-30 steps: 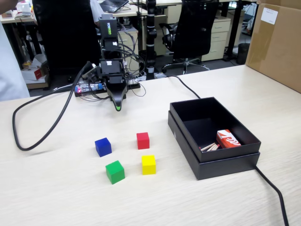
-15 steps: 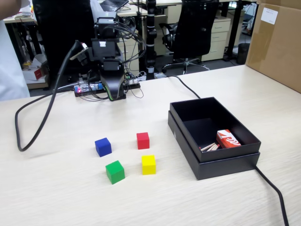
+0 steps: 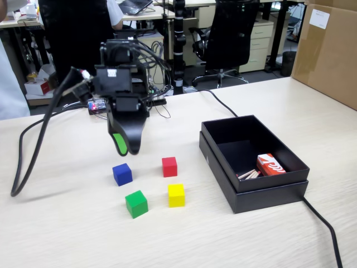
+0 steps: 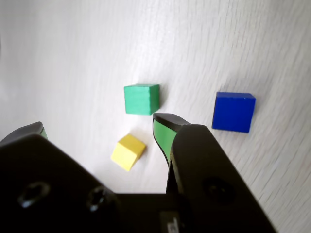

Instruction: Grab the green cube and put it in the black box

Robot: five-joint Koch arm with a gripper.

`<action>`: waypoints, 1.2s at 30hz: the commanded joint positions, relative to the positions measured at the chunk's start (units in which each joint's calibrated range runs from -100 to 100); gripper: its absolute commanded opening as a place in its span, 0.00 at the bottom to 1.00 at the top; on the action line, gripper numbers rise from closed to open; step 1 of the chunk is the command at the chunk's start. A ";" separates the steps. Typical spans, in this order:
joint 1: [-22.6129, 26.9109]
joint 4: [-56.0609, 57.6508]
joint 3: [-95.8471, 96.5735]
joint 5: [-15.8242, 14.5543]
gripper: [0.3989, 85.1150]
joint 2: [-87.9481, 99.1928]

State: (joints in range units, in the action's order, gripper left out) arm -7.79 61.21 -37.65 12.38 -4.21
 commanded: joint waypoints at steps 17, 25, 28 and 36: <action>0.34 -6.82 -11.48 3.66 0.51 -22.82; 0.88 -6.82 -10.22 3.66 0.51 -24.88; 0.98 -6.82 -9.85 3.61 0.51 -25.22; 0.68 -6.91 -10.03 3.61 0.46 -27.29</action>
State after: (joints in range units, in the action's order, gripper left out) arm -7.01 57.03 -44.23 15.60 -32.56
